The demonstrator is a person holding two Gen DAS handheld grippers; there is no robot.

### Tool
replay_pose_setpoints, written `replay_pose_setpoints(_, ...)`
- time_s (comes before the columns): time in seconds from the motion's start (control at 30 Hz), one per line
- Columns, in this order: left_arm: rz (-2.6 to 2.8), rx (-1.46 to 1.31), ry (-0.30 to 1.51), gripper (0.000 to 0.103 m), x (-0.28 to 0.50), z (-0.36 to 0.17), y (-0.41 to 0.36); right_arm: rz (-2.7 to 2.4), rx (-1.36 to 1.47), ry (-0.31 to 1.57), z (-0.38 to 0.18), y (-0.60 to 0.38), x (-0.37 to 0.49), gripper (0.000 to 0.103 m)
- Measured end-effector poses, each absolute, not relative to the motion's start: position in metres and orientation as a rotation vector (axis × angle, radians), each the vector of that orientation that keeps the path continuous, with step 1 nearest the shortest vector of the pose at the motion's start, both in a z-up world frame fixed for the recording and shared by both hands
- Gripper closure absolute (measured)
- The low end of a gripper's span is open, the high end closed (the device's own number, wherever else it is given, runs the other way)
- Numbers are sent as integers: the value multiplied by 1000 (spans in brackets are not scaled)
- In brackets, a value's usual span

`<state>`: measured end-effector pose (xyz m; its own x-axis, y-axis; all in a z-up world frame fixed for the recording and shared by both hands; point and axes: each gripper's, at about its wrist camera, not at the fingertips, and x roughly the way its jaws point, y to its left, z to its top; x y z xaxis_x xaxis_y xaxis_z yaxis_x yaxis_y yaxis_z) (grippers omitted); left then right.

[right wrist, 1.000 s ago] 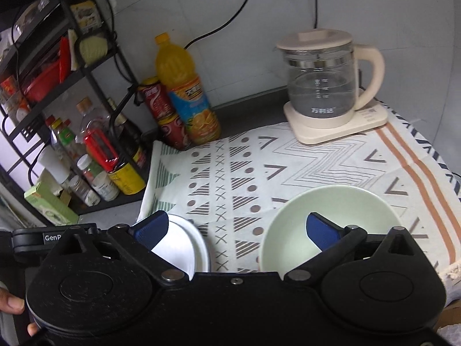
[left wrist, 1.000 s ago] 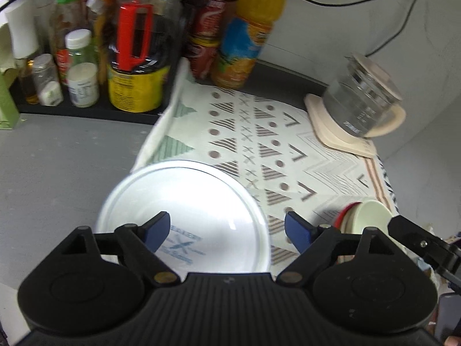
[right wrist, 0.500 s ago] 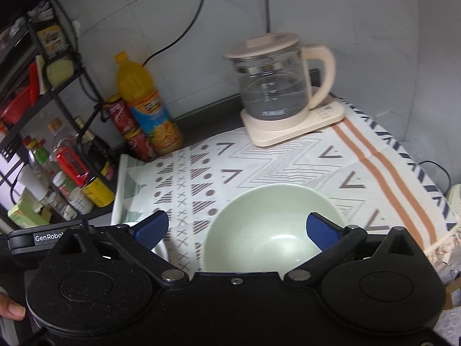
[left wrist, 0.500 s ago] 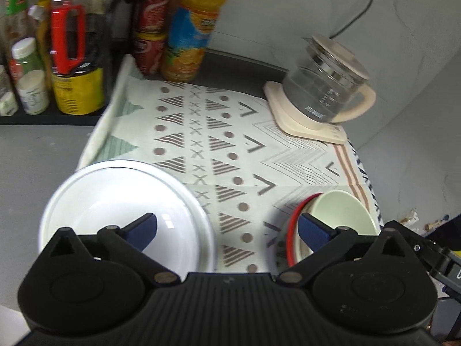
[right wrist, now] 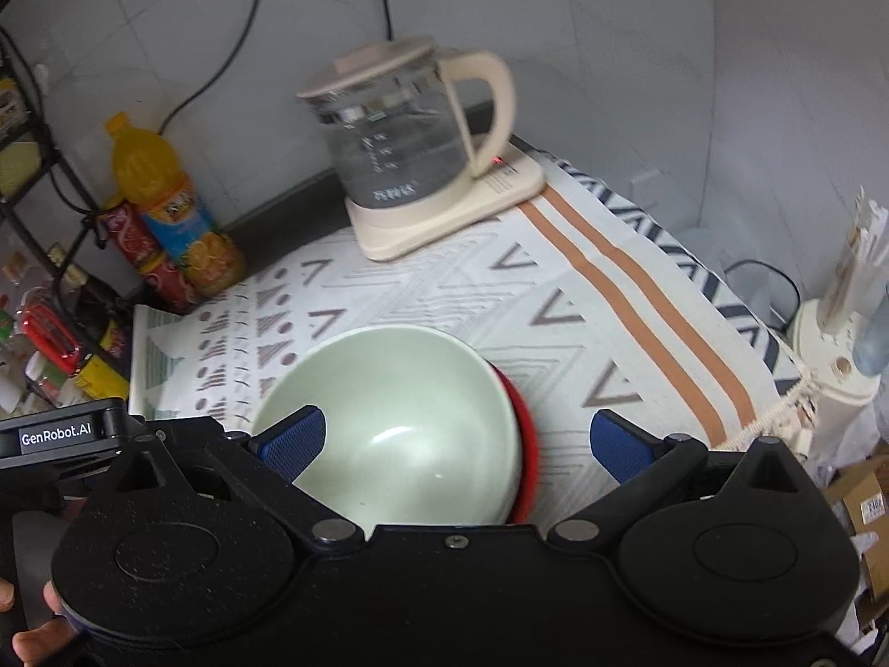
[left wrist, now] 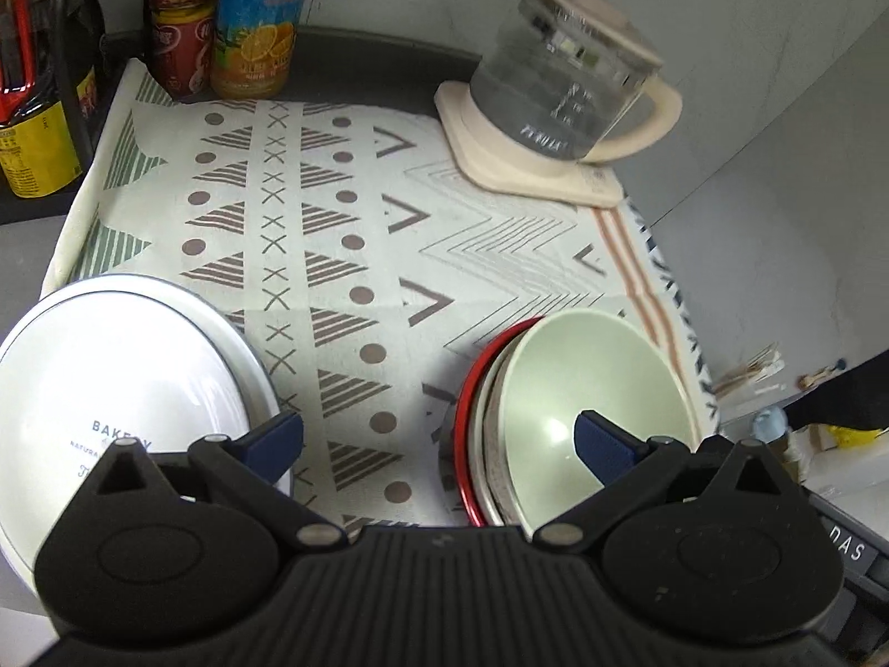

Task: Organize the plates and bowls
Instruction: 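Close both grippers on the rim of the nested red and green bowls, then lift the nested bowls with both grippers and carry them over the plate stack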

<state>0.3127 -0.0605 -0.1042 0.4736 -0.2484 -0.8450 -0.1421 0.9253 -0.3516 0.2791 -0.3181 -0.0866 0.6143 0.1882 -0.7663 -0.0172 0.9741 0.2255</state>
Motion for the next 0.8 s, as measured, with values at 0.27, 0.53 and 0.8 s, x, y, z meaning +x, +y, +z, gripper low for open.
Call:
replay_pose_setpoints(0.27,-55,-426,1163,3,321,-125,-65,122,223,971,-110,-322,287,26)
replay_pose_setpoints(0.53,-46,-445,1191,10,327,-138,-67,118,265,1034,-131,-328,293,47)
replay_pose_setpoints(0.8,-71,-504,1263,55,334,-160,-74,121,309,1112,-150,-334,301,67)
